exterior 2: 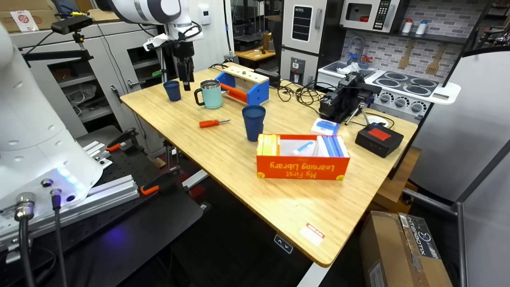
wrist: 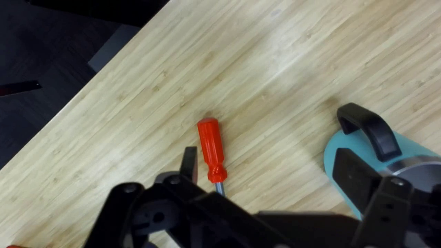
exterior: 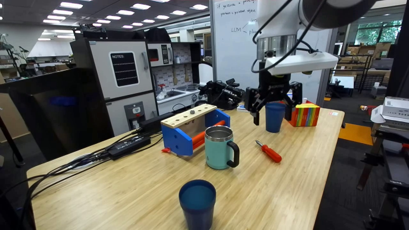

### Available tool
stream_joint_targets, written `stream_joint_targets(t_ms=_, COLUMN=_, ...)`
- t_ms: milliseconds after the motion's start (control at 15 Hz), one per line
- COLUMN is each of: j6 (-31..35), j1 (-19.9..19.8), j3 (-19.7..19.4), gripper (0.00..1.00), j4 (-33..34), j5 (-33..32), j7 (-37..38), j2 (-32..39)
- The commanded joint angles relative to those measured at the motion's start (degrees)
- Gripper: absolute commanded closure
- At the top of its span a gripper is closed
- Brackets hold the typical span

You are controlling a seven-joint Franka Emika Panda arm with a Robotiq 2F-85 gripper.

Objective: Put the screw driver in the tool box

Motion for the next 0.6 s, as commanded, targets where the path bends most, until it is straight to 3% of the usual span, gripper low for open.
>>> stream_joint_targets(t_ms=0, j6=7.26, j1=4.42, j3=-3.55, gripper=0.0, j4=-2.84, j5=-5.29, j7=0.88, j2=3.29)
stream_joint_targets(t_ms=200, j6=14.45, j1=8.32, j3=-8.28, gripper=0.0, j4=-6.82, j5=-10.35, j7=1.53, j2=6.26)
stream_joint_targets(t_ms=533, j6=29.41, j1=14.25, j3=-19.52, gripper=0.0, j4=-11.92, j5=-18.33, j7=2.64, j2=11.21)
